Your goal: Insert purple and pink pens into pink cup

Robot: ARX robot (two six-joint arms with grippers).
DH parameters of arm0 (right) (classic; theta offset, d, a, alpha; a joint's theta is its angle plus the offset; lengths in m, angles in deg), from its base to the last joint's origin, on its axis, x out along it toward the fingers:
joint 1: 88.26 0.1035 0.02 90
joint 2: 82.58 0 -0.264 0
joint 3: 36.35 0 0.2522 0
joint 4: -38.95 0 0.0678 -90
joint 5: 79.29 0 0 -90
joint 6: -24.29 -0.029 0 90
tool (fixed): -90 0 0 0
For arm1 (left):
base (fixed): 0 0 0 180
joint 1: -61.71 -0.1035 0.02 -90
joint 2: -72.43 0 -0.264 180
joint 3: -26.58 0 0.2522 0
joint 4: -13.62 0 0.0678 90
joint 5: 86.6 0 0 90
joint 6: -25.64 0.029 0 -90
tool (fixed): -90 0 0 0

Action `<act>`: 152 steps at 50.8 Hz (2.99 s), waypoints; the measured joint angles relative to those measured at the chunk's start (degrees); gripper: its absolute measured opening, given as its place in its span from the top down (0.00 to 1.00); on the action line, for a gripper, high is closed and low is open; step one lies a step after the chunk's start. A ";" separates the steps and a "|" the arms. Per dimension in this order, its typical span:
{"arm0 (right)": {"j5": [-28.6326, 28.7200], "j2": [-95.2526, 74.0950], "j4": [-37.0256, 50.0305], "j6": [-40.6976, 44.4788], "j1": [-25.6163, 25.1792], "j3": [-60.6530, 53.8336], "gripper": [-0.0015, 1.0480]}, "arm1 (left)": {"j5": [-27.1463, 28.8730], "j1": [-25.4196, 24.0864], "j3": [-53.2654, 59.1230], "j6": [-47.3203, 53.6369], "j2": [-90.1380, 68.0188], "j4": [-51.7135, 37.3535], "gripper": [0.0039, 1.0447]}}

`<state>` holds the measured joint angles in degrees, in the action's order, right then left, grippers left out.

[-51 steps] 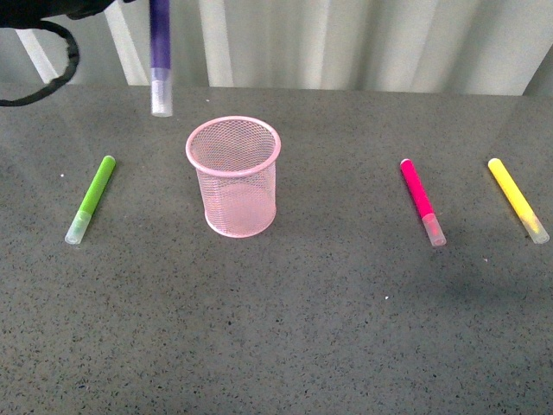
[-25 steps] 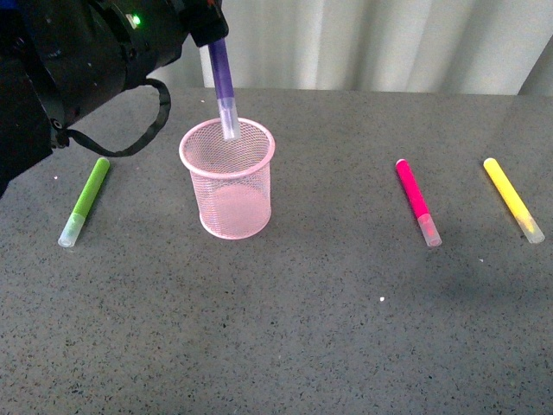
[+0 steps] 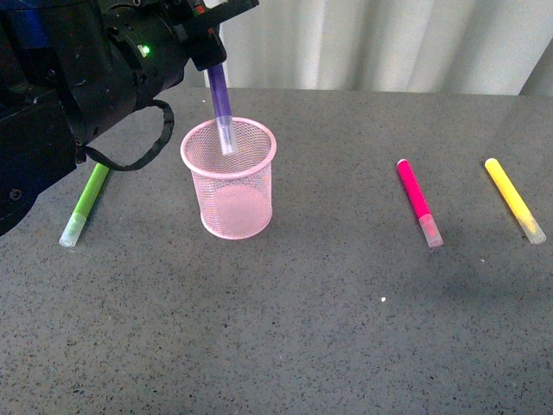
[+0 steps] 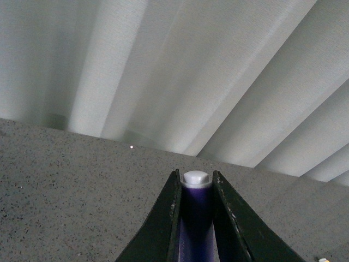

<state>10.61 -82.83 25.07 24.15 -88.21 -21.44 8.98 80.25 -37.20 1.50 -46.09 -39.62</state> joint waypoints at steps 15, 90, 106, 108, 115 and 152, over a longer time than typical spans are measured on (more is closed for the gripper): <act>0.02 0.00 0.00 0.00 0.00 0.00 0.07 | -2.32 -0.72 3.30 -3.08 2.69 3.15 0.46; 0.02 0.00 0.00 0.00 0.00 0.00 0.07 | -5.40 -18.43 48.74 23.74 72.78 23.30 0.97; 0.07 0.00 0.00 0.00 0.00 0.00 0.07 | -5.49 -18.45 48.81 23.74 86.12 35.08 0.97; 0.00 0.00 0.00 0.00 0.00 0.00 0.07 | -5.53 -18.43 48.81 23.74 87.43 36.24 0.97; 0.00 0.00 0.00 0.00 0.00 0.00 0.07 | -5.57 -18.43 48.83 23.74 91.80 40.50 0.97; 0.00 0.00 0.00 0.00 0.00 0.00 0.07 | -5.57 -18.43 48.83 23.74 108.19 56.43 0.97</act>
<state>10.61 -82.83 25.07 24.15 -88.21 -21.44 3.41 61.83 11.63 25.24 62.11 16.81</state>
